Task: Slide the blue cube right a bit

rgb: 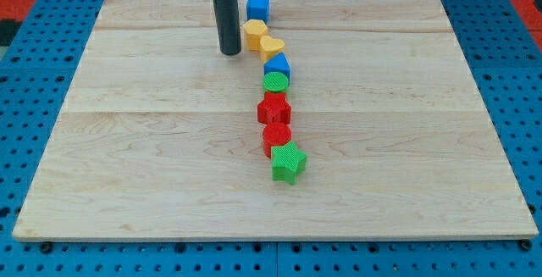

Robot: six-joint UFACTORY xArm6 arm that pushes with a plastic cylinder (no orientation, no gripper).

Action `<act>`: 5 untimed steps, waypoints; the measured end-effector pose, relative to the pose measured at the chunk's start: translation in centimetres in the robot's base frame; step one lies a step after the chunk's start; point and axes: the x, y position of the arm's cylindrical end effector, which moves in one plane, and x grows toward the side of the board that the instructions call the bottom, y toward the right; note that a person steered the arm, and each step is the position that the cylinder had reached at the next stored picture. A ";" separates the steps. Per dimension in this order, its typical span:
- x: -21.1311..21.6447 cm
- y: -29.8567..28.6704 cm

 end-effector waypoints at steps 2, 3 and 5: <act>-1.4 2.9; -1.9 3.8; -3.8 -4.8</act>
